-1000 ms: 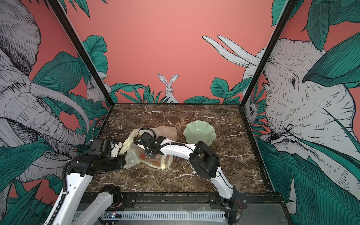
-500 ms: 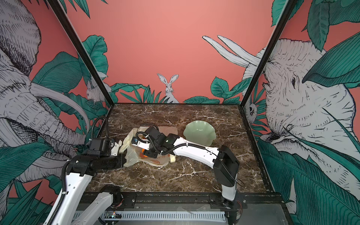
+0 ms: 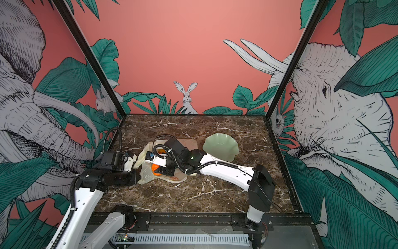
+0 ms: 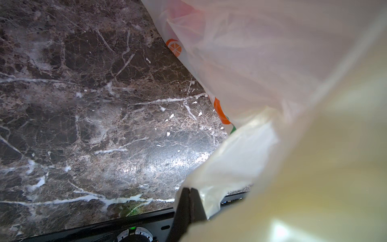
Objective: Take fruits out of the plastic bag
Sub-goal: Take out the fake fruit from the plastic bag.
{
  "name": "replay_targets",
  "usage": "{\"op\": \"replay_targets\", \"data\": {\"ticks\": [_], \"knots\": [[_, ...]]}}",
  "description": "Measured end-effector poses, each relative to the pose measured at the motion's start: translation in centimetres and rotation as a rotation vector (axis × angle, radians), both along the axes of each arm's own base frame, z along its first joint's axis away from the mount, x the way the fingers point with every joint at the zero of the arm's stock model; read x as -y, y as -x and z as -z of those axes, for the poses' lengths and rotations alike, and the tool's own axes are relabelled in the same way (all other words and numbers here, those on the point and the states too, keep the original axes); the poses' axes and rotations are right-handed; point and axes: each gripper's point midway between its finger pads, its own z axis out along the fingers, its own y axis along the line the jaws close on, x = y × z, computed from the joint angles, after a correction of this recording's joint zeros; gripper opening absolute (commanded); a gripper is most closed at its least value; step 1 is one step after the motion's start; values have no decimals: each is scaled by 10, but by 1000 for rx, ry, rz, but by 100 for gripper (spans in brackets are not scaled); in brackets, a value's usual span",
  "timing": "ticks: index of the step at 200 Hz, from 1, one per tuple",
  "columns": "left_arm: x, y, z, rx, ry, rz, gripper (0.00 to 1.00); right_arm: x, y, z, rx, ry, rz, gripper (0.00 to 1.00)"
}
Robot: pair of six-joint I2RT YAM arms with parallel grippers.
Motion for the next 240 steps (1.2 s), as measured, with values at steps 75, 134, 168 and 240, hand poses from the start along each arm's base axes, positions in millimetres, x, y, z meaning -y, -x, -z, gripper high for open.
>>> {"op": "replay_targets", "data": {"ticks": [75, 134, 168, 240], "knots": [[0, -1, -1, 9, 1, 0, 0, 3, 14, -83, 43, -262, -35, 35], [3, -3, 1, -11, 12, 11, 0, 52, -21, -146, 174, -344, 150, 34], [3, -4, 2, -11, 13, 11, 0, 105, -57, -174, 246, -363, 344, 34], [3, -6, -4, 12, 10, 16, 0, 127, -94, -146, 29, -471, 452, 32]]}}
